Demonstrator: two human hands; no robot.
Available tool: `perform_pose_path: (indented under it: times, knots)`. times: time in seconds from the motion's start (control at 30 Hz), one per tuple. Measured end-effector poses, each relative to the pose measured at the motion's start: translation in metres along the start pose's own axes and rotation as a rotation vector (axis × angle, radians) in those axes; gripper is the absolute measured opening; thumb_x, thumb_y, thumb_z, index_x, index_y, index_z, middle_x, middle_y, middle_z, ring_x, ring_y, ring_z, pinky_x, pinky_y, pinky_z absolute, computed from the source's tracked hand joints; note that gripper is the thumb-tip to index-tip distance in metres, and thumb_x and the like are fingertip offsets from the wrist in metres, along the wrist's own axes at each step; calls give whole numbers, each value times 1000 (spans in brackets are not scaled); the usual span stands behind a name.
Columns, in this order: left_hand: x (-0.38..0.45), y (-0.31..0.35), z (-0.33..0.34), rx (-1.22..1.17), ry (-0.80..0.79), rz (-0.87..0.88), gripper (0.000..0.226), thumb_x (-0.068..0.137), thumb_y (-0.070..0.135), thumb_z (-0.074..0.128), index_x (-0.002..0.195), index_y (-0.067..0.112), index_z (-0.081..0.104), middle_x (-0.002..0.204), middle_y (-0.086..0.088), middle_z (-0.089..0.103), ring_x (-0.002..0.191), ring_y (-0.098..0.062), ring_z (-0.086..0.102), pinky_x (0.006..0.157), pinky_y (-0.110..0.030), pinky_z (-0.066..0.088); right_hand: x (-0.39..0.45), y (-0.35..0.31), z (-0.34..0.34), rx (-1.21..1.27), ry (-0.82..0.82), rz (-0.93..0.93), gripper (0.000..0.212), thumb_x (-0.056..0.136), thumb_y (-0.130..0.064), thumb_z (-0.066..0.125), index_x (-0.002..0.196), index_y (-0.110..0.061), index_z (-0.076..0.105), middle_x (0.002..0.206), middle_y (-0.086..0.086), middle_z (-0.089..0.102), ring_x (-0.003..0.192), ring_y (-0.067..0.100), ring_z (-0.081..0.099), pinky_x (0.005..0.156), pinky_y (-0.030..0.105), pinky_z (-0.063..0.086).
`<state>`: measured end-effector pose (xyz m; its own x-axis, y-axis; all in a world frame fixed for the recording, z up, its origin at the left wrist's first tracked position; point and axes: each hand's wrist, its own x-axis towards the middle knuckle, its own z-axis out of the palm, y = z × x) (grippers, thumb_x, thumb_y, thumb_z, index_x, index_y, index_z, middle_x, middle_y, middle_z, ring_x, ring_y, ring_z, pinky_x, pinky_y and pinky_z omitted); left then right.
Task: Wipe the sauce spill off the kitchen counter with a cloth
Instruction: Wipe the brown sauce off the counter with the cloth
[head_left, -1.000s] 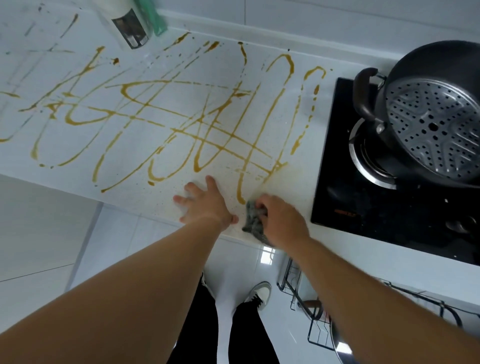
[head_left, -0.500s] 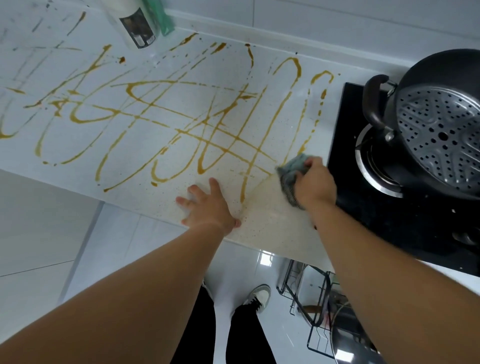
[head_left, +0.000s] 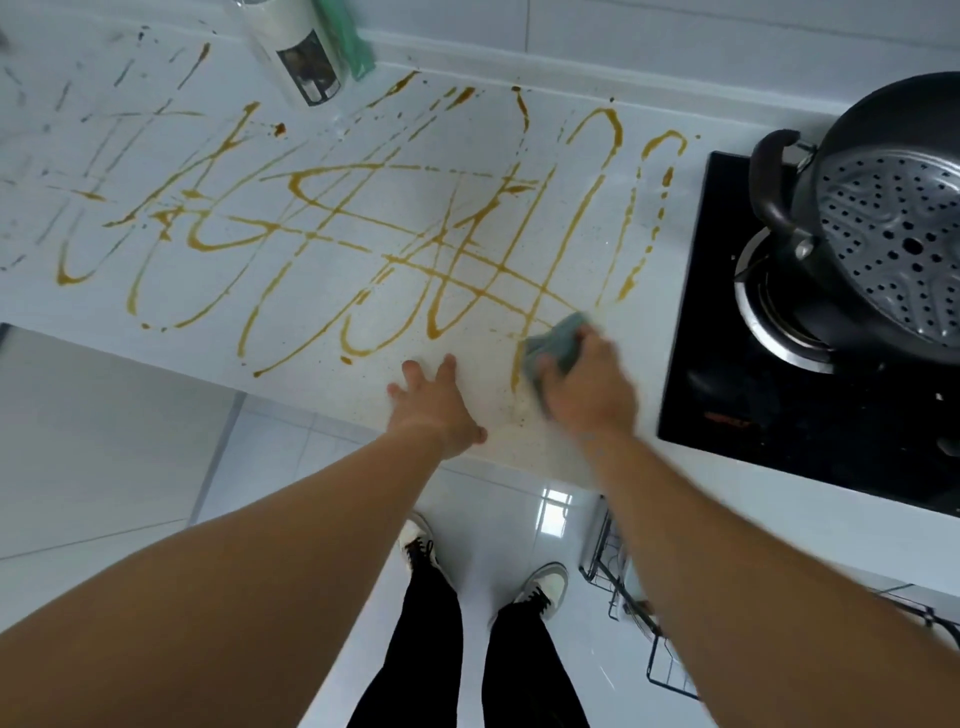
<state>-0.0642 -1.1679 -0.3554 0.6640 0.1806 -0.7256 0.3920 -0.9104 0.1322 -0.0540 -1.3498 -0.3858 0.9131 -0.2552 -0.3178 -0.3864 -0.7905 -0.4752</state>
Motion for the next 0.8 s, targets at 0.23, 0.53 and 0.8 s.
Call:
perform_pose_path:
  times: [0.23,0.53,0.8]
  knots:
    - [-7,-27,-16,50,63,-189,116,74,60,83,158,29,9,155,-23,18,139,-46,30,108,-60,42,-11,28,-6,-67,-54,-130,44,93,-57,61,132,-44,47,127,3,63,107,34,68,84,43,53]
    - [2,-24,-5,47,77,-195,129,68,57,90,157,26,3,158,-32,6,141,-55,21,111,-59,41,-52,3,27,-239,-132,-504,60,100,-61,54,154,-39,40,136,1,54,99,27,68,82,43,61]
    - [5,-32,3,81,102,-142,131,72,64,83,161,25,-4,162,-35,-1,146,-59,14,119,-60,30,5,-9,19,-192,11,-124,58,100,-61,51,150,-33,42,128,8,57,99,37,67,79,40,52]
